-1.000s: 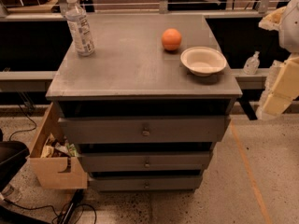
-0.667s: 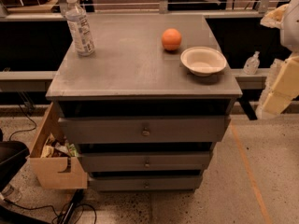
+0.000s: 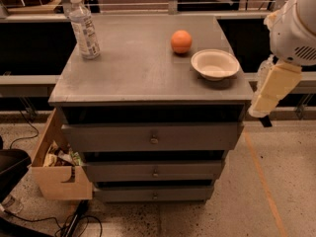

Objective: Move paper bowl near blue plastic bottle

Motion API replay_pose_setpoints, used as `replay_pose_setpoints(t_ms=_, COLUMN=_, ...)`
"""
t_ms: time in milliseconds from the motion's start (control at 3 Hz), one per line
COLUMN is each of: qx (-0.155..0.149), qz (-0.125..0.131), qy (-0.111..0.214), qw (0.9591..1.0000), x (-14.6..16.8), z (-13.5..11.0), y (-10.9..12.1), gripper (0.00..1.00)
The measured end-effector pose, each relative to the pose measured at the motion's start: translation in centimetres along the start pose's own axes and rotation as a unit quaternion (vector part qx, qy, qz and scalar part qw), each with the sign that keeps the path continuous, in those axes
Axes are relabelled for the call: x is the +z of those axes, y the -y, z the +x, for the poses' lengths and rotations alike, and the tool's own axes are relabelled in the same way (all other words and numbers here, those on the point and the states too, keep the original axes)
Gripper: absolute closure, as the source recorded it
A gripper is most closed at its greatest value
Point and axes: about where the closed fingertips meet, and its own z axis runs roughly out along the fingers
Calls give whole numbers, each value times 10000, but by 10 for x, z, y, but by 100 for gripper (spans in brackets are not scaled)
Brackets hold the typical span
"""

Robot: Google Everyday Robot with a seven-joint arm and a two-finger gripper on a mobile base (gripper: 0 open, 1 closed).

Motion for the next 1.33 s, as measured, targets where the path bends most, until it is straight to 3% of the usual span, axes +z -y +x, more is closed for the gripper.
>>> replay_pose_setpoints(t_ms=333, qx=-253, qz=604, qy=-275, qw=9975, x=17, z=-6, y=15, gripper=0)
replay_pose_setpoints(t_ms=667, qx=-444, qz=1166, qy=-543, qw=9907, x=31, z=-14, y=29, gripper=0)
replay_pose_setpoints(t_ms=1000, qx=-402, qz=1490, qy=-694, qw=9856, x=48, z=-21, y=37, gripper=0)
replay_pose_setpoints(t_ms=1333, qx=-338, qz=1552, qy=-734, qw=9846, x=46, z=-18, y=40, gripper=0)
